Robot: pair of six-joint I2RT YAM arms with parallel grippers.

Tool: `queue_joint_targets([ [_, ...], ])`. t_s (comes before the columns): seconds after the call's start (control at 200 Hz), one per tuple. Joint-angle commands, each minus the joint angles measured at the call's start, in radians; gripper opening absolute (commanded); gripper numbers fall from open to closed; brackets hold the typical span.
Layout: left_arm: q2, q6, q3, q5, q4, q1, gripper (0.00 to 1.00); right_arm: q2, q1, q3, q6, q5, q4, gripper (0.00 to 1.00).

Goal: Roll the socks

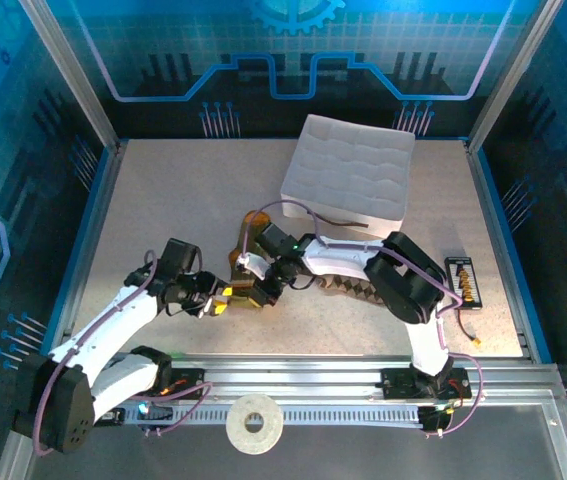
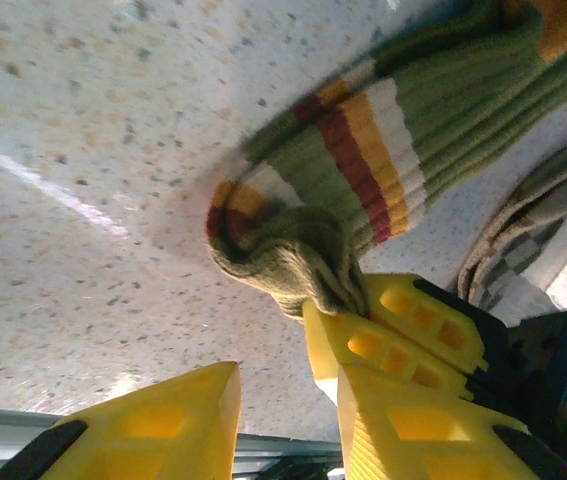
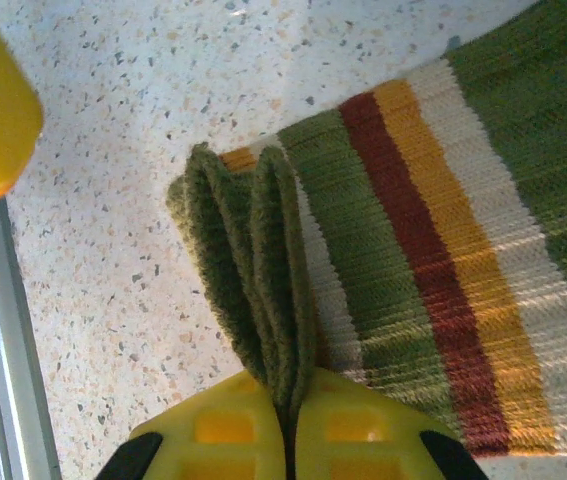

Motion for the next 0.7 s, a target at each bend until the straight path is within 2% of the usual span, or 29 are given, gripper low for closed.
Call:
queue_joint_targets([
  [0.0, 0.030, -0.074, -0.032, 0.037, 0.121, -0.022, 0.30, 0.040, -0.010, 0.040, 0.035, -0.024, -0.048, 0.05],
  [0.45, 0.212, -0.093, -0.032, -0.029, 0.308, -0.040, 0.22, 0.081, -0.017, 0.067, 0.058, -0.013, -0.068, 0.11],
  [0.695, 0.311, -0.057, -0.031, -0.084, 0.285, -0.043, 0.18, -0.030, -0.009, -0.026, -0.002, 0.031, 0.033, 0.27],
])
